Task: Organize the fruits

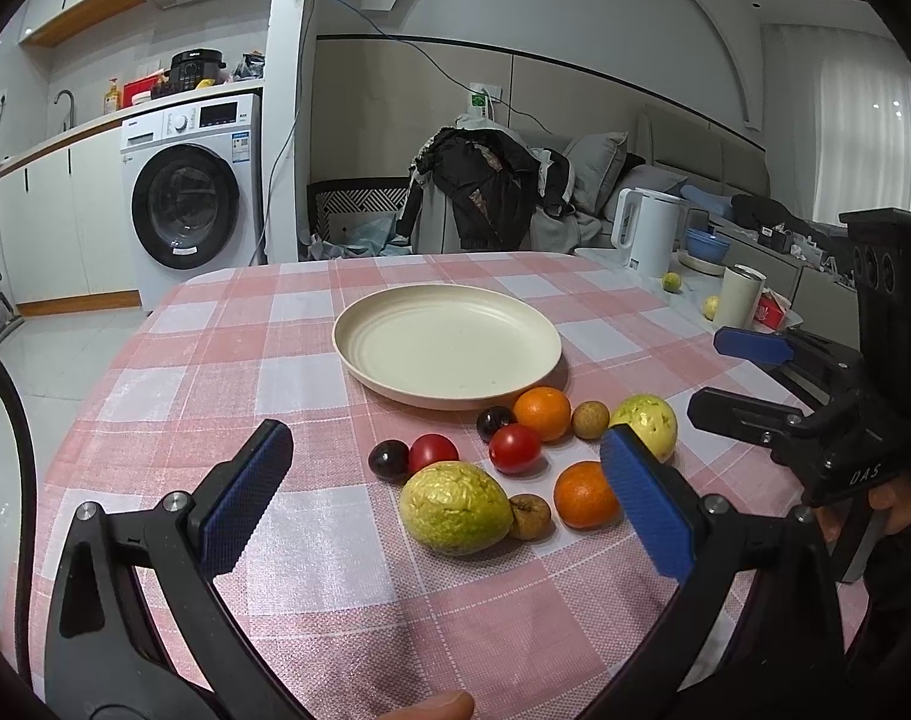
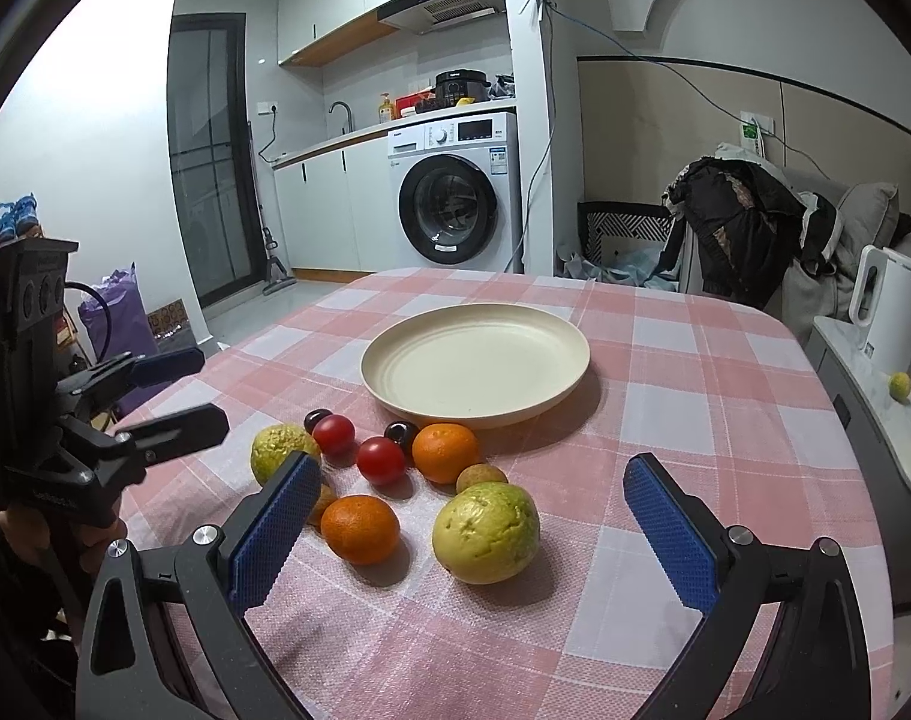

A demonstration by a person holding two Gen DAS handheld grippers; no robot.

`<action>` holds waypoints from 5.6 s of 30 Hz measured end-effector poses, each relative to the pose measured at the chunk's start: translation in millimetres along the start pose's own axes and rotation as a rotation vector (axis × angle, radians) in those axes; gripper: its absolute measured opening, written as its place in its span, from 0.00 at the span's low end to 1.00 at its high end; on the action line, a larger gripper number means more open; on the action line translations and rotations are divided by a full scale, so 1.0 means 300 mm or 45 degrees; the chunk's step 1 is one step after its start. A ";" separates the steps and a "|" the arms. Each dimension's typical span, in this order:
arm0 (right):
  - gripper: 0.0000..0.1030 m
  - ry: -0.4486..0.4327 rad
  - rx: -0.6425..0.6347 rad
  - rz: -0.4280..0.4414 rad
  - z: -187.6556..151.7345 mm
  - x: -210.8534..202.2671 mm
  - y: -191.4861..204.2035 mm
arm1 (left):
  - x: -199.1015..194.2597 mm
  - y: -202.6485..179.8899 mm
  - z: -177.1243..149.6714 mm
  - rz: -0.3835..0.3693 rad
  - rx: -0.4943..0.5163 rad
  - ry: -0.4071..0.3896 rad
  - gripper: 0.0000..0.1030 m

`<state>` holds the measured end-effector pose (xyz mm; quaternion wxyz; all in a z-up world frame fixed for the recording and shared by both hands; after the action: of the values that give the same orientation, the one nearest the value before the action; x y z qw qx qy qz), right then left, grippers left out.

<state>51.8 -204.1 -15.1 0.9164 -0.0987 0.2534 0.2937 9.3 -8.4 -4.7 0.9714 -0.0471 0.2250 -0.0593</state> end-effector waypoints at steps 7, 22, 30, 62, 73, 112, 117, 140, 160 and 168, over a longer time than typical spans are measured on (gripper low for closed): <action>1.00 -0.008 -0.015 -0.004 -0.001 -0.009 0.010 | -0.004 -0.002 -0.003 -0.001 0.004 -0.004 0.99; 1.00 -0.013 -0.041 -0.022 0.003 -0.021 0.020 | -0.016 0.006 -0.001 -0.002 0.003 -0.008 0.99; 1.00 -0.016 -0.055 -0.035 0.004 -0.027 0.031 | -0.019 0.003 -0.001 0.001 -0.001 -0.006 0.99; 1.00 0.109 -0.017 -0.122 0.011 0.027 0.004 | 0.031 0.028 -0.004 0.043 -0.039 0.090 0.99; 0.98 0.348 0.054 -0.141 -0.028 0.134 -0.064 | 0.121 0.060 -0.034 0.051 -0.073 0.294 0.99; 0.49 0.467 0.125 0.041 -0.058 0.181 -0.029 | 0.188 0.070 -0.061 -0.117 -0.149 0.398 0.48; 0.49 0.461 0.117 0.047 -0.058 0.168 -0.023 | 0.168 0.071 -0.061 -0.102 -0.143 0.382 0.48; 0.49 0.424 0.128 0.054 -0.053 0.152 -0.036 | 0.159 0.102 -0.052 -0.094 -0.189 0.353 0.45; 0.49 0.248 0.191 0.120 0.083 0.128 -0.039 | 0.164 0.093 0.119 -0.076 -0.164 0.159 0.45; 0.50 0.168 0.197 0.086 0.145 0.171 -0.041 | 0.264 0.074 0.160 -0.022 -0.100 0.135 0.45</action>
<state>112.5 -174.5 -4.5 0.8921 -0.0382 0.3383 0.2970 103.3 5.8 1.4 0.9550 -0.0839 0.2779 -0.0611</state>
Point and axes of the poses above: each gripper's, at about its wrist camera, not at the fingertips, and x roughly the way its jaws point, y to its left, z to its top, the point moved 1 cm from there along x, roughly the way its jaws point, and after that the axes turned 7 degrees about -z, right-handed, at the moved point
